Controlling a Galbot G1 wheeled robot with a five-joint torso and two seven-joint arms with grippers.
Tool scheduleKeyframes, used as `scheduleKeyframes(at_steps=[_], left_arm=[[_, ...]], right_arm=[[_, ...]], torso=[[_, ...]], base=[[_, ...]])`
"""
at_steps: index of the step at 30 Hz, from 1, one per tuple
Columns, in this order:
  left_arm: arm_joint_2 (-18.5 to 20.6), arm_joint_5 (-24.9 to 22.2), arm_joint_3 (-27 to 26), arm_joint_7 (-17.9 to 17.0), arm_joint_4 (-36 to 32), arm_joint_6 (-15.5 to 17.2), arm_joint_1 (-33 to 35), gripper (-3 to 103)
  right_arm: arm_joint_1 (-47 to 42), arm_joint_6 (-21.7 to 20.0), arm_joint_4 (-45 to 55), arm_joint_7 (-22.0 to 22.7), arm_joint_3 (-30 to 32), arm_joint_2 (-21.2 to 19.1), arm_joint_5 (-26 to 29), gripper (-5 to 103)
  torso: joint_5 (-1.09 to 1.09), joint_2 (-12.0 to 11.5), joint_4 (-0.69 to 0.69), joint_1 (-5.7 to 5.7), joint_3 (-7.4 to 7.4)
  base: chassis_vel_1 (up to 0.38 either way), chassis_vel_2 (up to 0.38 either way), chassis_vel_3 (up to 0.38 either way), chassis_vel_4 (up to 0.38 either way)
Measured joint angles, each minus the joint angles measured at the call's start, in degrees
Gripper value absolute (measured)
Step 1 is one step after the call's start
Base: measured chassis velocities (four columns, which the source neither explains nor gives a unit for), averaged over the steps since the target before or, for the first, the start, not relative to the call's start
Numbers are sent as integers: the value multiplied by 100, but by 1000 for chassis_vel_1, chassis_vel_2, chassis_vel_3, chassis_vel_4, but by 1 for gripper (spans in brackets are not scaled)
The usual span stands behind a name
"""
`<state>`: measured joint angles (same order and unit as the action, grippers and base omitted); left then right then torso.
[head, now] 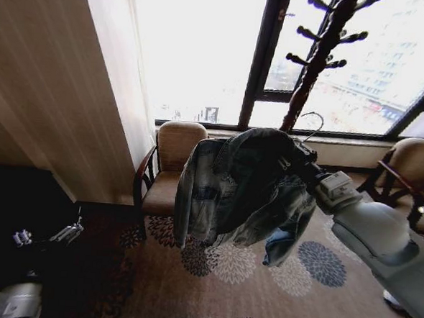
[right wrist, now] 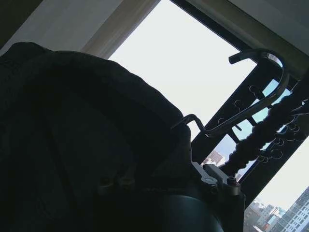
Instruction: Pick up the clothes from the bed and hang them on the clothes hanger.
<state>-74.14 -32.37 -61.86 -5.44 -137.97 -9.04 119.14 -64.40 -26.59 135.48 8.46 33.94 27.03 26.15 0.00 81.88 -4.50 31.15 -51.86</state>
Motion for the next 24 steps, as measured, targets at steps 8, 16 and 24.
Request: scheduleKeyframes(at_steps=[8,16,24], left_arm=[[0,0,0,0,0,0,0,100],[0,0,0,0,0,0,0,100],[0,0,0,1,0,0,0,100]], right_arm=[[-322,9,69,-20,183,127,-112,32],[-699,80,111,-75,360,299,-270,32],[-924,91,155,-109,437,438,-395,32]], torso=[[0,0,-1,1,0],[0,0,-4,0,0],[1,0,3,1,0]], base=[[-128,-134,-131,-128],[-105,-113,-113,-110],[-26,-43,-25,-25]])
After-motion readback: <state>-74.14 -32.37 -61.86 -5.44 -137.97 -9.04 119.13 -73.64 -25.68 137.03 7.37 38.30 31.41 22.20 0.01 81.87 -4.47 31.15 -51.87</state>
